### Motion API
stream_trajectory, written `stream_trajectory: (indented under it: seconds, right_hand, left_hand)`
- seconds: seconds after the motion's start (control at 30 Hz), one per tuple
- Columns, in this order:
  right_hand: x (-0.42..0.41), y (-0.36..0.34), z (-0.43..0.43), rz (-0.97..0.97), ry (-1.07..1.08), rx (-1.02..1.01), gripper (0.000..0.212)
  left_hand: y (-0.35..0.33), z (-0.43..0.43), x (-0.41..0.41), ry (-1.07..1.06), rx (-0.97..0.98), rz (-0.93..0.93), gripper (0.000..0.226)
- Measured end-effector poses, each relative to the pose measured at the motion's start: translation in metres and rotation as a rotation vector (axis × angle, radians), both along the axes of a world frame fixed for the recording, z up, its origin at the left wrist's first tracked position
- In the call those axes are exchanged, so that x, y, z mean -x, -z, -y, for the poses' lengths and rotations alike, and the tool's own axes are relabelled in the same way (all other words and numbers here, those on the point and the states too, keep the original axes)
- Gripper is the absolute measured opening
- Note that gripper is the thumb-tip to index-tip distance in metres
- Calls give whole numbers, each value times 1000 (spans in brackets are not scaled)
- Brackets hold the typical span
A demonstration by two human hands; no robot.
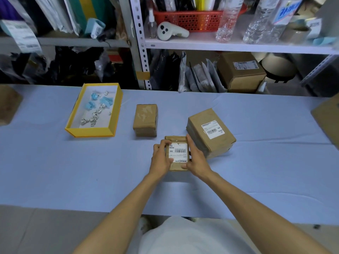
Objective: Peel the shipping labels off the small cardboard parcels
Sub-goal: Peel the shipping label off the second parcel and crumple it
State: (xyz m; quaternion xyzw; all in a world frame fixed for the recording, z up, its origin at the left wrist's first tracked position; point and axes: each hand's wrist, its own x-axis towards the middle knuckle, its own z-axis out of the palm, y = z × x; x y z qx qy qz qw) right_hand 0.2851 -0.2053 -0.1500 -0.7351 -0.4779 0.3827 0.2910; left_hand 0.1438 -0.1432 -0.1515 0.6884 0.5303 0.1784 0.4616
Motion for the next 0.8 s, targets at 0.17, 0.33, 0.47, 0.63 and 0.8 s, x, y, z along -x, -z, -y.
stream_trajectory:
  seconds: [0.17, 0.33, 0.47, 0.63, 0.8]
  right_hand:
    - [0, 2, -1, -6, 8, 0, 114]
    - [0, 4, -2, -1, 9, 6, 116]
    - [-1, 6, -2, 11, 12, 7, 116]
    - [0, 7, -3, 17, 16, 6, 117]
    - [0, 6, -3, 22, 11, 16, 115]
  left_hand:
    - [-3, -2, -3, 25, -20, -81, 47]
    - [1, 0, -1, -8, -36, -21, 62]
    - [1, 4, 0, -5, -46, -48, 58]
    - [2, 6, -1, 7, -68, -74, 55]
    - [-2, 3, -5, -4, -80, -114, 51]
